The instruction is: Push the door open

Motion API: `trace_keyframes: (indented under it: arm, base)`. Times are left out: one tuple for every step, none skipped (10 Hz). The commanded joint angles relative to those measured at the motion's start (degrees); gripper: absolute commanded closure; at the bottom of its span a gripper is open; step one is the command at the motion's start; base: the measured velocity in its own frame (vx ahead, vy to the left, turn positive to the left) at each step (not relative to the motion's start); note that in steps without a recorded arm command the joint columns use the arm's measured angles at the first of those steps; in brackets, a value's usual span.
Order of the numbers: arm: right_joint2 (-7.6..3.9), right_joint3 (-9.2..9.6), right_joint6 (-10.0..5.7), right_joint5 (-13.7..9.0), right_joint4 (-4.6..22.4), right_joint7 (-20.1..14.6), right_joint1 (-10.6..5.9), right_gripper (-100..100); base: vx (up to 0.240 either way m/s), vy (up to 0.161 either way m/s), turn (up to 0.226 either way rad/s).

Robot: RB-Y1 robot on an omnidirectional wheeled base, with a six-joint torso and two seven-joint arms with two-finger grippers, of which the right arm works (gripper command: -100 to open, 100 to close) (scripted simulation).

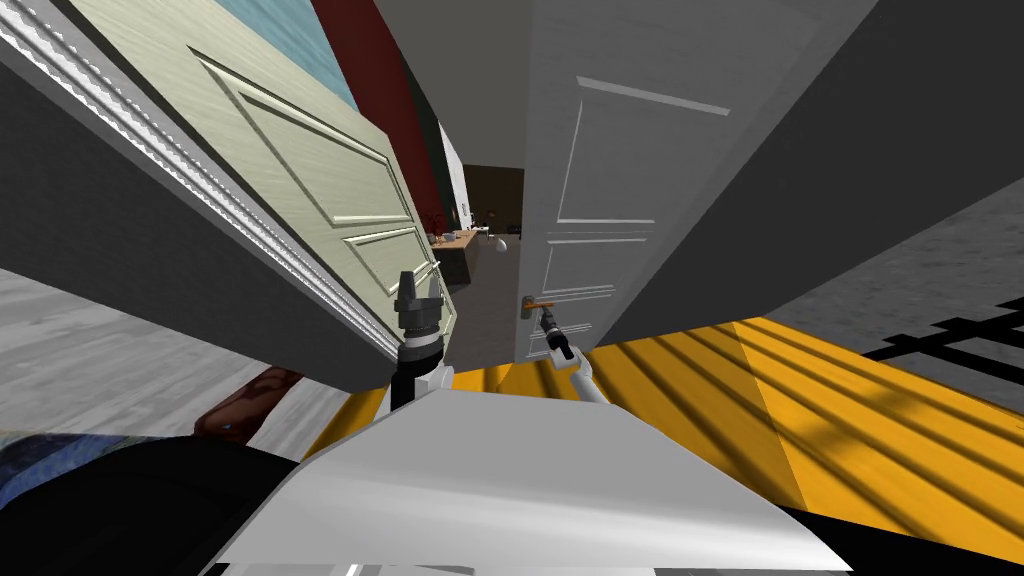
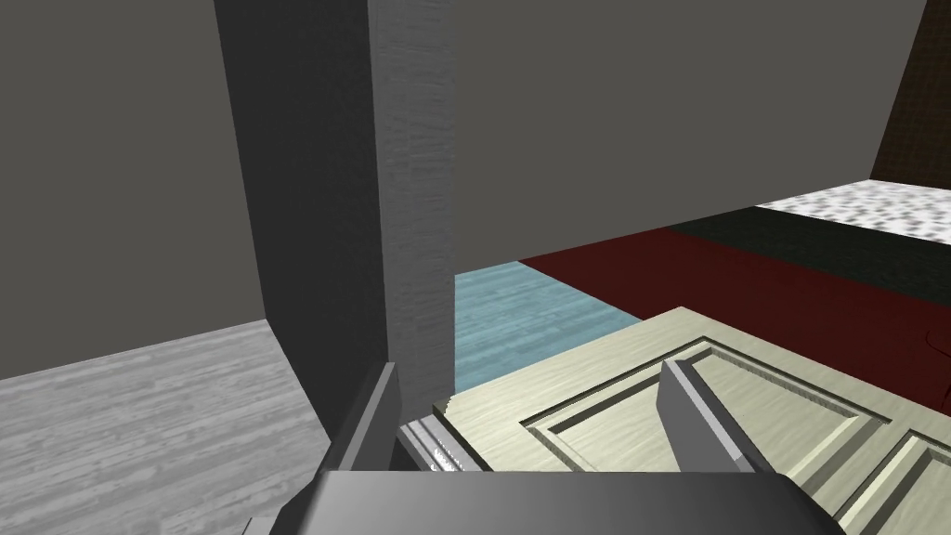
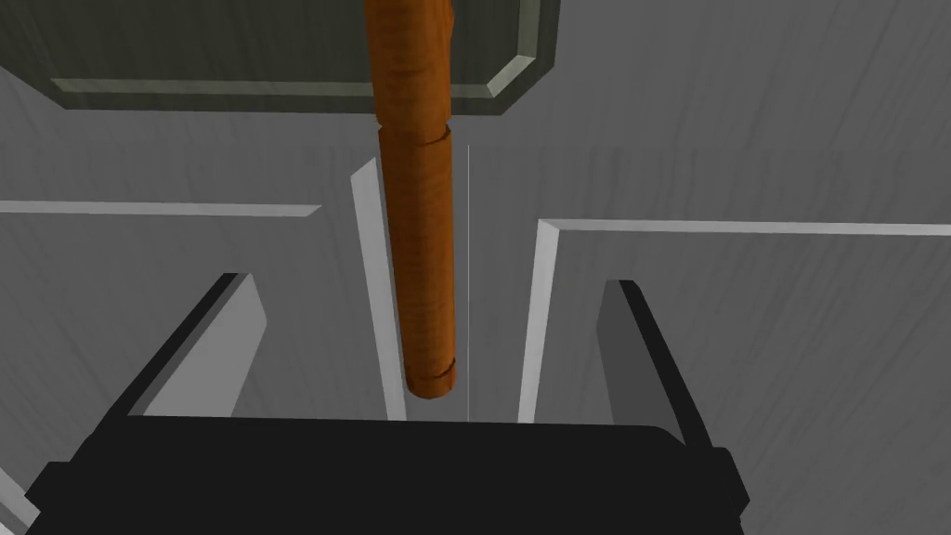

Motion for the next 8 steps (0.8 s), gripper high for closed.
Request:
trace_keyframes:
  arm:
    - [0.13,-0.34,-0.16,-0.07,0.54,0.19,-0.26,-100]
    - [0.21,-0.51,-0.22,-0.1,0.79,0.29,-0.39,-100]
    - [0.28,-0.69,-0.28,-0.14,1.04,0.39,-0.52,-100]
    - [0.23,-0.57,-0.24,-0.12,0.89,0.31,-0.45,-100]
    - [0.23,-0.57,-0.24,-0.12,0.89,0.31,-0.45,100]
    - [0.23,-0.57,-0.24,-0.12,0.89,0.31,-0.45,100]
    - [0.23,-0.57,-0.24,-0.12,0.89,0.31,-0.45,100]
    - [0.23,-0.57,-0.24,-0.12,0.89,0.31,-0.45,100]
  base:
    - [0.228,0.062,0.029]
    - [0.235,0.064,0.019]
    - [0.214,0.044,0.024]
    - [0.092,0.017,0.006]
    - [-0.01,0.0,-0.004]
    - [-0.024,-0.008,0.008]
    - [-0.014,-0.007,0.017]
    - [0.0,0.0,0.0]
